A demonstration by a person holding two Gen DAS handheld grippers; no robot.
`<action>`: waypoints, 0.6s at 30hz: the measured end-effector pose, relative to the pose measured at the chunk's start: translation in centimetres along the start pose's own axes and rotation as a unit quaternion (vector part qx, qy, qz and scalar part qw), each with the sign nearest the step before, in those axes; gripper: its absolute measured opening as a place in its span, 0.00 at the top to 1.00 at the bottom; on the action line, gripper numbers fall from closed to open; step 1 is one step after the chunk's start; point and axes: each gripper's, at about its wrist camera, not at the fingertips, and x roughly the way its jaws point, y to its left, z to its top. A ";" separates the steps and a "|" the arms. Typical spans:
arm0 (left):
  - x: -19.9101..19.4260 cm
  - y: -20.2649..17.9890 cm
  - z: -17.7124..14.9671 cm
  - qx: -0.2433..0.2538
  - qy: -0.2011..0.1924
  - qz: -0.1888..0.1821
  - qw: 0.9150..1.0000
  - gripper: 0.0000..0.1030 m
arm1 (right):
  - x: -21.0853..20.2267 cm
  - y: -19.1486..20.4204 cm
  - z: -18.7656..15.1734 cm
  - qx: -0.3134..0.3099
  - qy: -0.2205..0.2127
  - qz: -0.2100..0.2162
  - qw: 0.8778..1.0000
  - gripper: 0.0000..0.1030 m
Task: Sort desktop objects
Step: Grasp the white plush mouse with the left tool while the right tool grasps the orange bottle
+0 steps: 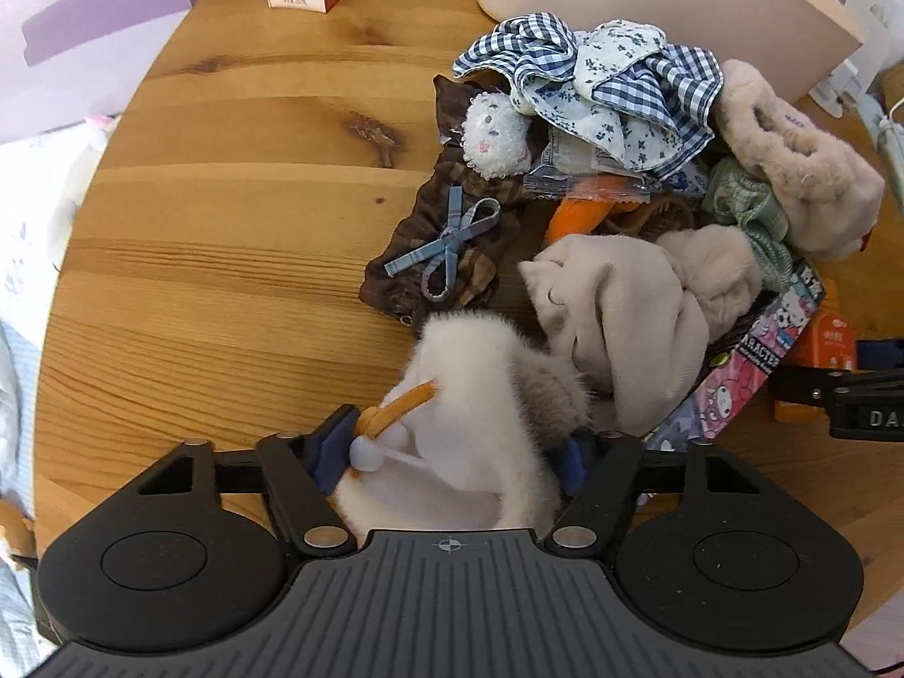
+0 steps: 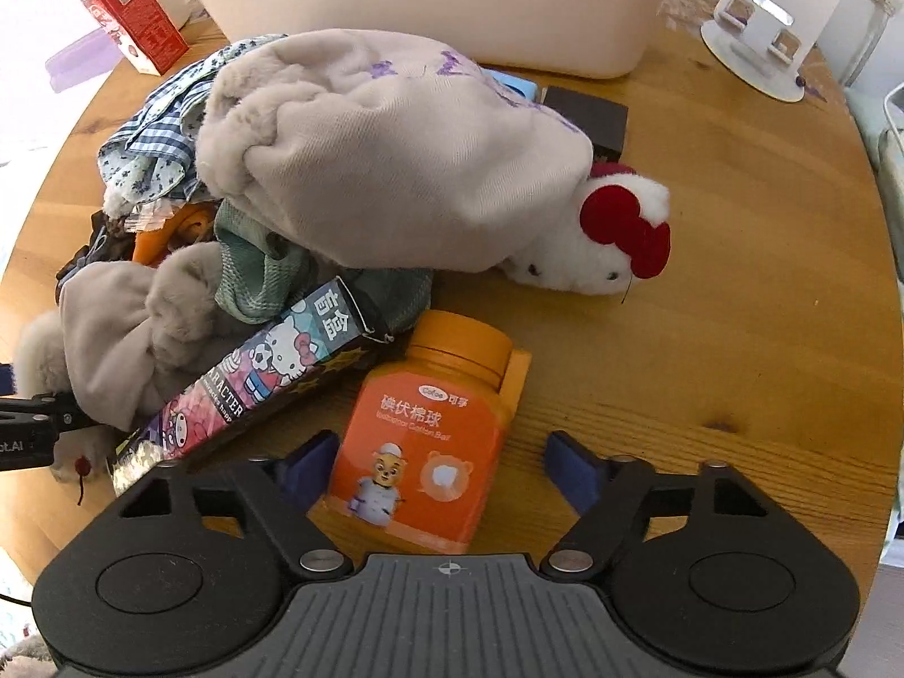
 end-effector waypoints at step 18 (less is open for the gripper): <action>-2.9 -0.2 0.4 0.096 -0.010 -0.046 0.994 0.77 | -2.8 -2.4 -1.0 0.002 -0.045 0.022 0.999 0.51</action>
